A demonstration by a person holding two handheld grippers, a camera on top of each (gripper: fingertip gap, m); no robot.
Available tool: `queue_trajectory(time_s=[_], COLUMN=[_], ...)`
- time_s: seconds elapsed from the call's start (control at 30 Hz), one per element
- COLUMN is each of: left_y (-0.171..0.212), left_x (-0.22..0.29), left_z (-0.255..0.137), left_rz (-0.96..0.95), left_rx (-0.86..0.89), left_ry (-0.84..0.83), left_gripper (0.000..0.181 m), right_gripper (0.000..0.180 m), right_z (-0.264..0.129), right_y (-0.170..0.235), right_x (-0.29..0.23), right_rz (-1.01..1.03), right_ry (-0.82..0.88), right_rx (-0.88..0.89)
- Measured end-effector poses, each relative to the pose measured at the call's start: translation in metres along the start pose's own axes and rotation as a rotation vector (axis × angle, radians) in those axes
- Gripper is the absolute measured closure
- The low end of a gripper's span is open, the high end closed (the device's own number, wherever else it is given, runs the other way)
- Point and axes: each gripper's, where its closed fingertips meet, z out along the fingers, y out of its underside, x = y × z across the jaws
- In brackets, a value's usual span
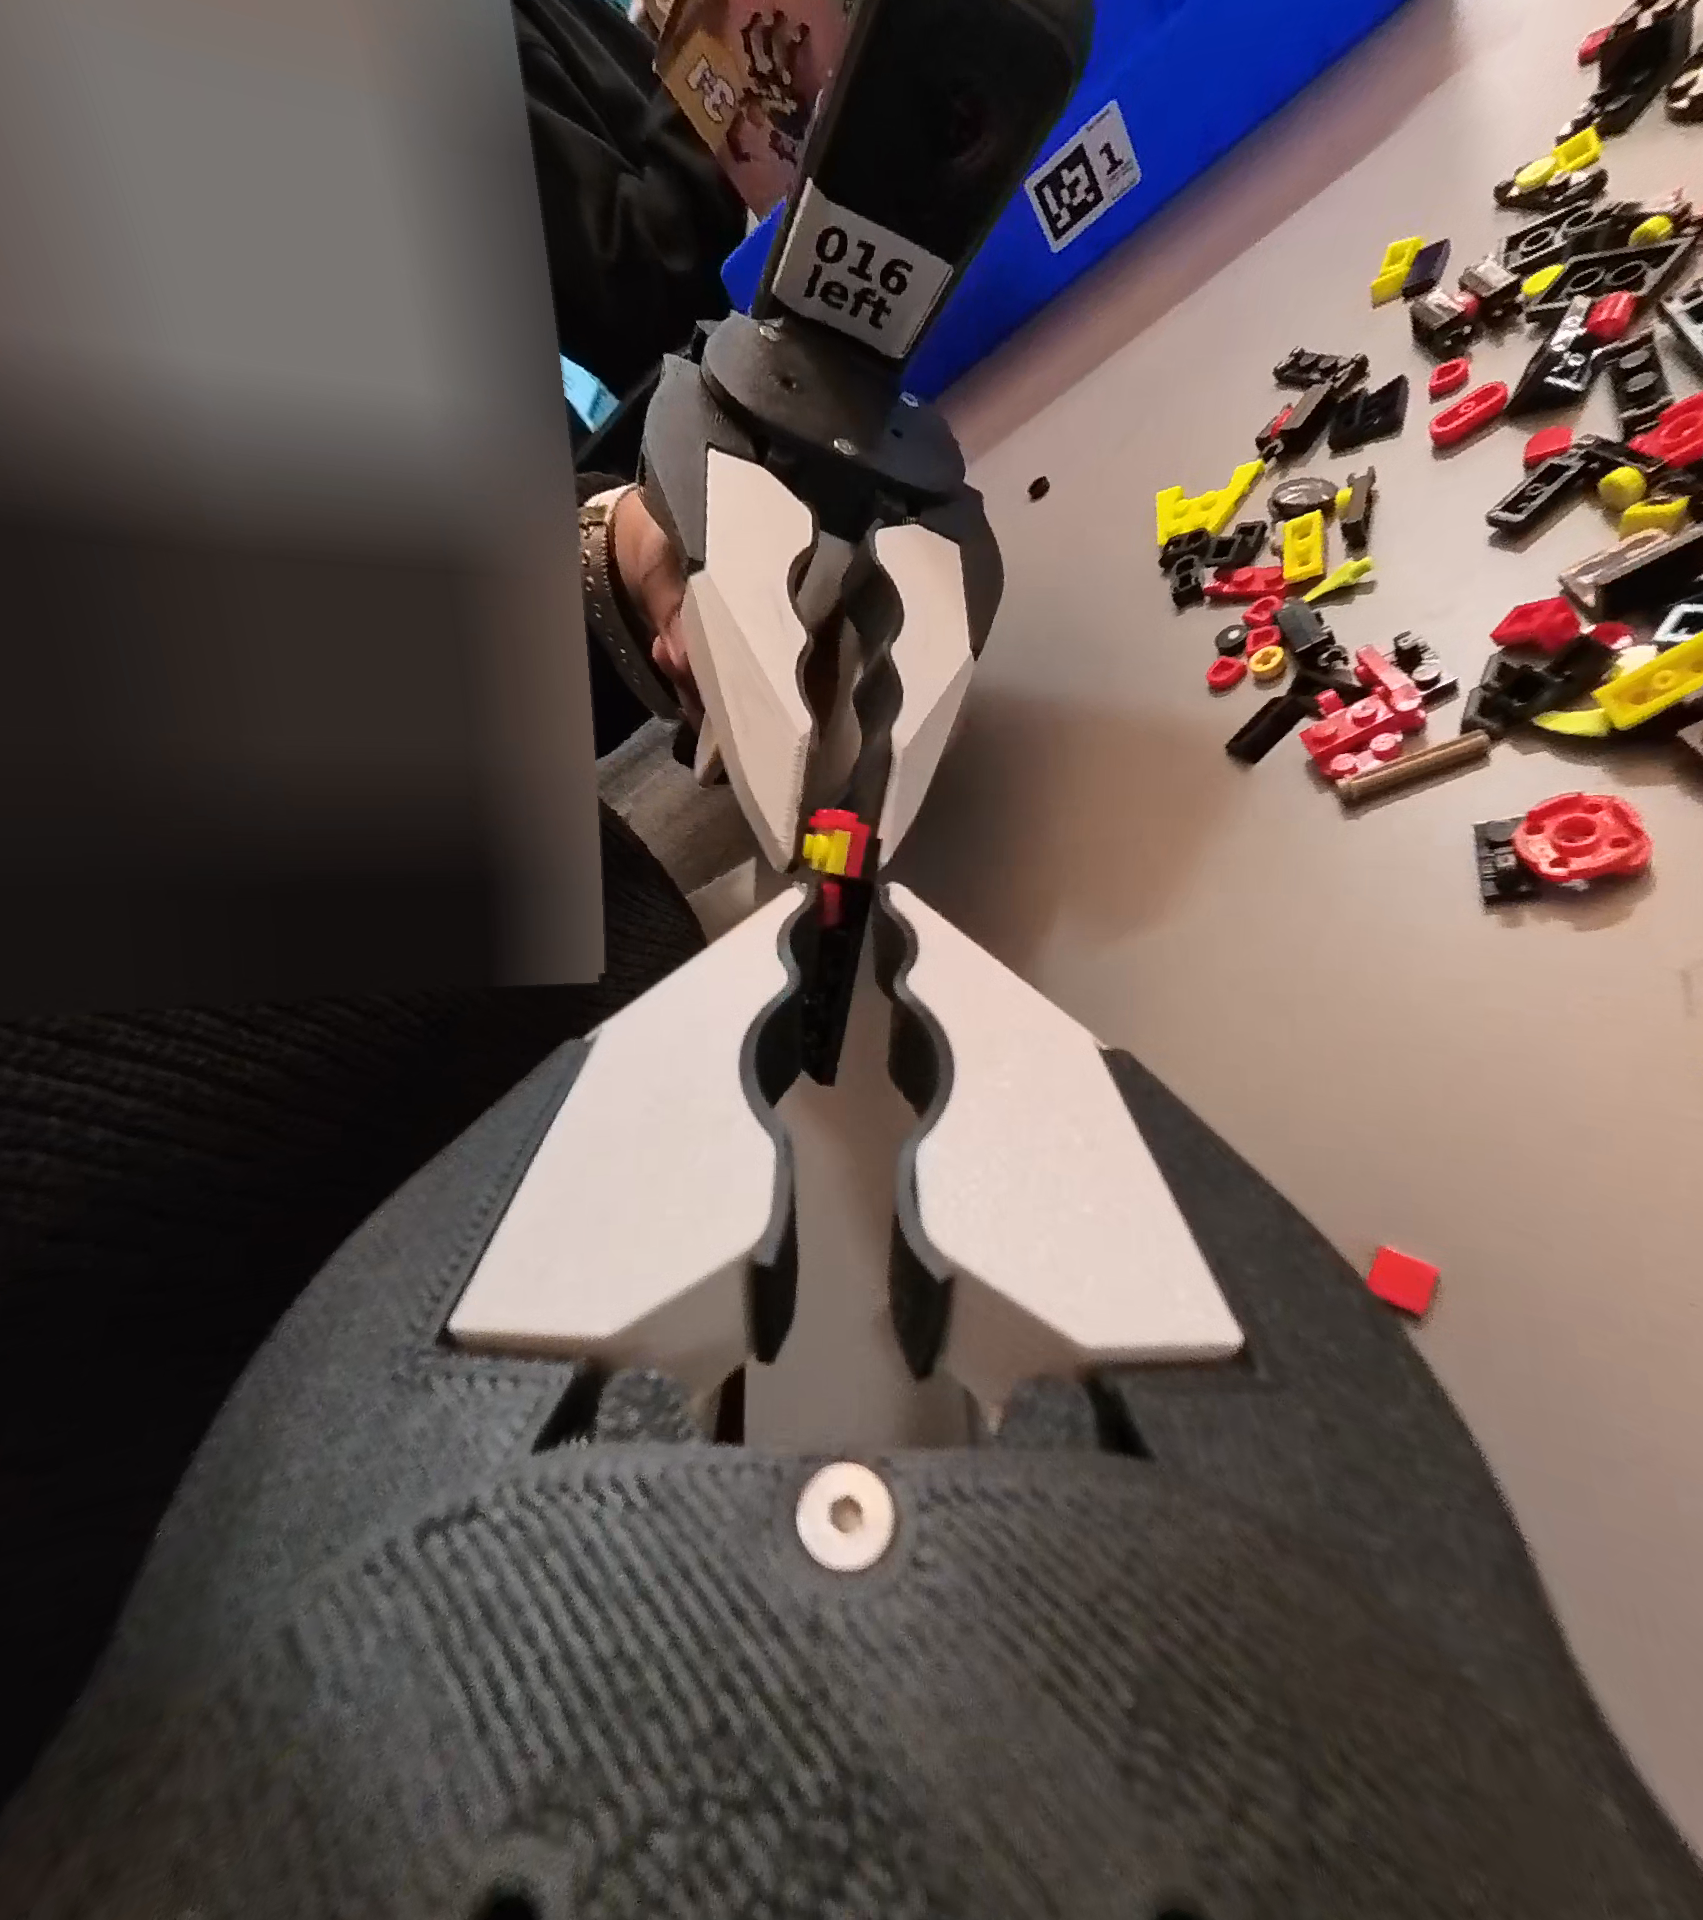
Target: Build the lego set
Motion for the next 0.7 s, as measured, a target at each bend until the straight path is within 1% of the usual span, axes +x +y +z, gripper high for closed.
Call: queue_trajectory(time_s=[0.17, 0.33, 0.57, 0.7], left_y=[0.003, 0.01, 0.013, 0.013], left_x=[0.005, 0.006, 0.016, 0.021], left_z=[0.0, 0.002, 0.001, 0.0], left_rz=[0.025, 0.051, 0.135, 0.194], left_rx=[-0.022, -0.062, -0.08, -0.079], left_ry=[0.022, 0.022, 0.053, 0.061], left_gripper=[0.172, 0.172, 0.172, 0.172], right_gripper=[0.173, 0.173, 0.173, 0.174], right_z=[-0.001, 0.001, 0.0, -0.001], right_y=[0.0, 0.006, 0.004, 0.002], right_x=[-0.006, -0.01, -0.021, -0.025], right_rz=[0.025, 0.029, 0.053, 0.026], right_ry=[-0.051, -0.081, -0.16, -0.167], right_rx=[0.004, -0.03, -0.013, -0.014])
